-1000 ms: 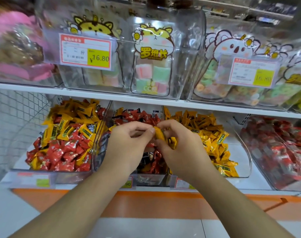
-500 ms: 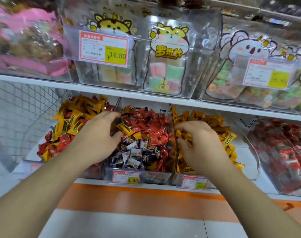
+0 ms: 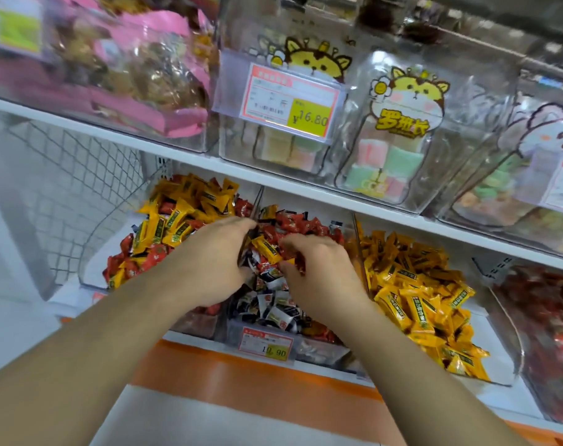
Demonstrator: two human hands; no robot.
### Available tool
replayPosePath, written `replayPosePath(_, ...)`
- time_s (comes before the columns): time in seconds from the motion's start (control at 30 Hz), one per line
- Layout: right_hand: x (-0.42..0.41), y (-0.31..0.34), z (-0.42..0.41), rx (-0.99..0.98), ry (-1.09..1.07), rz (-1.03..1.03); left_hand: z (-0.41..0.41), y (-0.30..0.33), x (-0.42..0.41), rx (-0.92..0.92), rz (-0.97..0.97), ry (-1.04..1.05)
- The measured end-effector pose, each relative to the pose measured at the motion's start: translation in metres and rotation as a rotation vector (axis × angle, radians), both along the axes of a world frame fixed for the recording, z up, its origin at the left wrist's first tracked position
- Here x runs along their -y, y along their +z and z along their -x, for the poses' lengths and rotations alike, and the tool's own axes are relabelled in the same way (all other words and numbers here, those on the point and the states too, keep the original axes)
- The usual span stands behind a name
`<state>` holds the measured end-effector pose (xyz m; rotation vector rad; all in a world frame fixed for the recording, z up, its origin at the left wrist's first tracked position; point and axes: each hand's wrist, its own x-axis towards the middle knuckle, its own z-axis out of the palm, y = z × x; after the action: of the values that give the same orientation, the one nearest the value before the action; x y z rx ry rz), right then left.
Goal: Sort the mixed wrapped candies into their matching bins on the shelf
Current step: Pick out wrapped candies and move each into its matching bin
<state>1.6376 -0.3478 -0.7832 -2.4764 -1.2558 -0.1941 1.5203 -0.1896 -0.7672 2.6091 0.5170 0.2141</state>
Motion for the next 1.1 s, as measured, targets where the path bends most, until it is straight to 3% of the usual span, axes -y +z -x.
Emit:
replayPosePath(0.23,-0.064,-0.008,-0.007,0.035,-0.098,0.190,0.001,0.003,-0.003,0.005,0.028,-0.007)
replayPosePath(0.4,-0.054,-0.007,-0.006,0.040,-0.137,0.038,-0.003,0.003,-0.003,-0.020,0.043,-0.029)
replayPosePath(0.77,-0.054,-0.008,-0.001,-0.027,-0.114,0.076,0.001,0.005,0.008,-0.024,0.047,-0.019)
replayPosePath(0.97,-0.007,0.015,-0.001,-0.072,-0.201,-0.089,-0.007,0.007,0.003,0.001,0.005,-0.002)
replayPosePath(1.1,0.061,0.030,-0.007,0.023,-0.355,-0.102,-0.009,0.009,0.003,0.001,-0.021,-0.008)
